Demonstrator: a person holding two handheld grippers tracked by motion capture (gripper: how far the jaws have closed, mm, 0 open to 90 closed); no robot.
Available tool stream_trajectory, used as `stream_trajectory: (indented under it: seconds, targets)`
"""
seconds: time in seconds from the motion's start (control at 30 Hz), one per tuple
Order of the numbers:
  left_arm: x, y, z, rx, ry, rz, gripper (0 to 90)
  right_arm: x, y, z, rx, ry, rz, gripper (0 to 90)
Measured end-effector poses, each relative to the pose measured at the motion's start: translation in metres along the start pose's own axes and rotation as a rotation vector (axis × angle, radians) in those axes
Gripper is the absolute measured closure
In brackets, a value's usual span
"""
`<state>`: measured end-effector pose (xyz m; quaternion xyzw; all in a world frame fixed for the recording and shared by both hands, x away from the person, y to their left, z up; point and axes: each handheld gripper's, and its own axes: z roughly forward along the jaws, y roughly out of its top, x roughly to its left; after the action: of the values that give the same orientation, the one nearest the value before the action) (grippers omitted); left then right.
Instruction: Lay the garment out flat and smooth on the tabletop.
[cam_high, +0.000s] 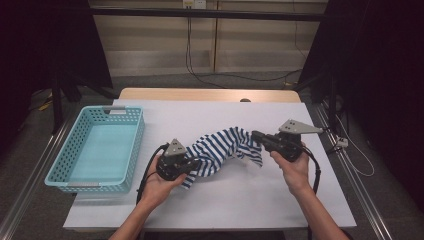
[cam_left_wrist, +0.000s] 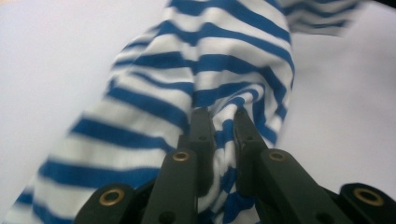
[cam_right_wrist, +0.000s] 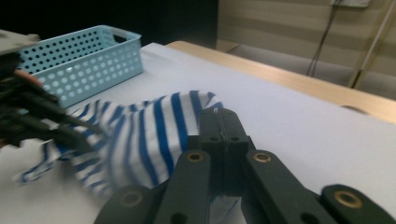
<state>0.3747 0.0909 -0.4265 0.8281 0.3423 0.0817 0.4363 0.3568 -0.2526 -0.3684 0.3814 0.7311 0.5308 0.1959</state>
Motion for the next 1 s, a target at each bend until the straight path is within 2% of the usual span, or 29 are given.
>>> stream_trajectory:
  seconds: [0.07, 0.13, 0.2, 0.27, 0.33, 0.4, 0.47, 0.53, 0.67, 0.7, 0.8, 0.87, 0.9, 0.97, 1.0]
  targets:
    - [0.007, -0.001, 0.001, 0.011, -0.002, -0.022, 80.2, 0.006, -0.005, 0.008, 0.041, 0.015, -0.024, 90.0]
    - [0.003, -0.001, -0.001, -0.011, 0.000, -0.025, 73.6, 0.012, -0.009, 0.014, 0.058, 0.039, -0.033, 90.0]
    - [-0.004, 0.003, -0.004, -0.058, 0.015, 0.017, 60.8, 0.017, -0.011, 0.020, 0.078, 0.053, -0.050, 90.0]
    - [-0.016, 0.008, -0.010, -0.127, 0.005, 0.030, 59.6, 0.021, -0.012, 0.024, 0.088, 0.065, -0.053, 90.0]
    - [-0.026, 0.013, -0.010, -0.168, -0.020, 0.044, 56.6, 0.022, -0.013, 0.028, 0.097, 0.074, -0.061, 90.0]
    - [-0.034, 0.016, -0.007, -0.158, -0.040, 0.087, 53.6, 0.023, -0.013, 0.030, 0.097, 0.075, -0.059, 90.0]
    - [-0.042, 0.018, 0.001, -0.143, -0.065, 0.103, 50.8, 0.024, -0.013, 0.031, 0.098, 0.078, -0.061, 90.0]
    - [-0.049, 0.020, 0.012, -0.120, -0.082, 0.104, 43.8, 0.025, -0.013, 0.032, 0.097, 0.080, -0.063, 90.0]
    - [-0.060, 0.026, 0.030, -0.093, -0.072, 0.129, 32.9, 0.027, -0.012, 0.034, 0.093, 0.089, -0.063, 90.0]
    - [-0.064, 0.028, 0.034, -0.099, -0.080, 0.119, 30.9, 0.028, -0.011, 0.034, 0.093, 0.093, -0.063, 90.0]
    - [-0.072, 0.033, 0.044, -0.089, -0.078, 0.131, 27.7, 0.030, -0.008, 0.035, 0.085, 0.099, -0.062, 90.0]
    - [-0.076, 0.035, 0.049, -0.080, -0.083, 0.139, 28.0, 0.033, -0.007, 0.035, 0.084, 0.105, -0.066, 90.0]
    - [-0.078, 0.036, 0.050, -0.088, -0.071, 0.136, 32.0, 0.034, -0.007, 0.036, 0.081, 0.114, -0.060, 90.0]
    - [-0.077, 0.036, 0.051, -0.093, -0.086, 0.121, 60.0, 0.035, -0.008, 0.037, 0.086, 0.116, -0.070, 90.0]
    - [-0.075, 0.036, 0.049, -0.081, -0.075, 0.123, 70.8, 0.036, -0.009, 0.037, 0.085, 0.121, -0.061, 89.4]
